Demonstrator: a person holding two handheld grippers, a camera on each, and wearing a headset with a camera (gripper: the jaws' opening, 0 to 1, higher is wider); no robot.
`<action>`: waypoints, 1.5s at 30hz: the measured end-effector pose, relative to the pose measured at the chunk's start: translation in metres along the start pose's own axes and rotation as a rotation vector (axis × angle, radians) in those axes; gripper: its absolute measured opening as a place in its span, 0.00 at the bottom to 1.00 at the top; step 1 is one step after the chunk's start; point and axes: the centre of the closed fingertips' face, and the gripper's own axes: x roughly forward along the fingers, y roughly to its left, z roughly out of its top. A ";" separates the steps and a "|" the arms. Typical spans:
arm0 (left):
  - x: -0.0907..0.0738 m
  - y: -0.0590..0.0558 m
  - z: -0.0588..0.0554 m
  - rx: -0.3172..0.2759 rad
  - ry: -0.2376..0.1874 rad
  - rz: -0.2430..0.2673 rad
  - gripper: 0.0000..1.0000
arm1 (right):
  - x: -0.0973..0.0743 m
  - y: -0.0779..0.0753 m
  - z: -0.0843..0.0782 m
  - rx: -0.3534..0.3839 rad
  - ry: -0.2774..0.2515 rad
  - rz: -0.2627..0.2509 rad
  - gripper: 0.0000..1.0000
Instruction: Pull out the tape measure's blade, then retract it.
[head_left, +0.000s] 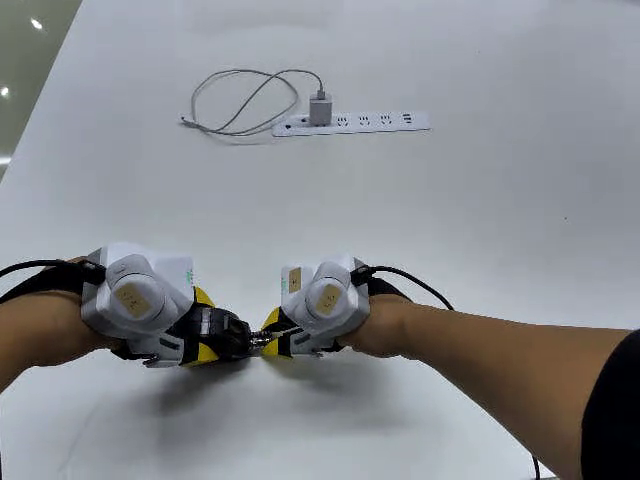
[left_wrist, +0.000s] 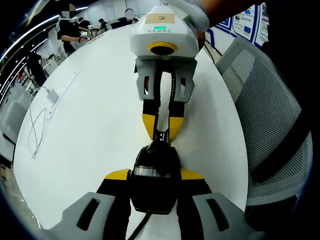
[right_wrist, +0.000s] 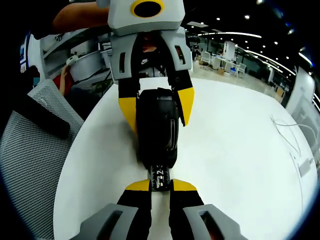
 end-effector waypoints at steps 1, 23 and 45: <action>0.000 0.000 0.000 -0.002 -0.001 0.000 0.30 | 0.000 0.000 0.000 -0.001 0.001 0.000 0.09; 0.000 0.000 0.000 -0.003 -0.002 0.003 0.30 | -0.007 0.000 -0.007 0.032 0.016 0.004 0.09; 0.001 0.001 -0.001 -0.001 -0.001 0.009 0.30 | -0.012 0.000 -0.012 0.036 0.029 0.005 0.09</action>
